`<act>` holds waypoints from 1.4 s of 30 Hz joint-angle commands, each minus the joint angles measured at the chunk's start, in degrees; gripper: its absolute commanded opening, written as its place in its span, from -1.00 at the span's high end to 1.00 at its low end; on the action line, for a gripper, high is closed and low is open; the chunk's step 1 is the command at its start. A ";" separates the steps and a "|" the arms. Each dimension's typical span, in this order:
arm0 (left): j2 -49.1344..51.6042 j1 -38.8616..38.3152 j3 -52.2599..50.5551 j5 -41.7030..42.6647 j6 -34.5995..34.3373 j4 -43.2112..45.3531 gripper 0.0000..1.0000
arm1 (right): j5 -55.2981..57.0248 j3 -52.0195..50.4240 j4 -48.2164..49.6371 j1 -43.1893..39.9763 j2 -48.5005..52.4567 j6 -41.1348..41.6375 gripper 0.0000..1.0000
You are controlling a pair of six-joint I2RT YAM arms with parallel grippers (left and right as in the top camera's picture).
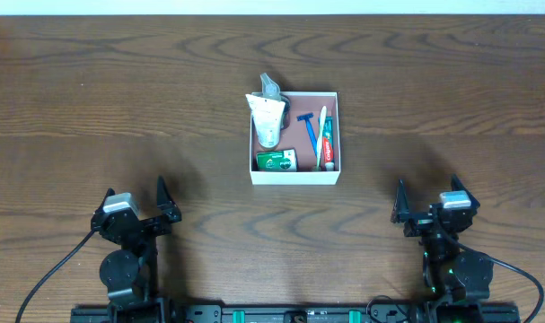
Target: Pack container
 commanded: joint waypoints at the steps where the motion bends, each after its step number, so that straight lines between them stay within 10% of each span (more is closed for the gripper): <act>1: -0.35 0.35 -0.72 0.61 0.74 -2.36 -0.96 | -0.52 -0.35 -1.18 -0.90 -0.57 -3.67 -0.98; 42: -0.35 0.33 -0.72 0.63 0.74 -2.36 -0.96 | 0.66 -0.33 -1.20 -0.90 -0.52 -3.61 -0.98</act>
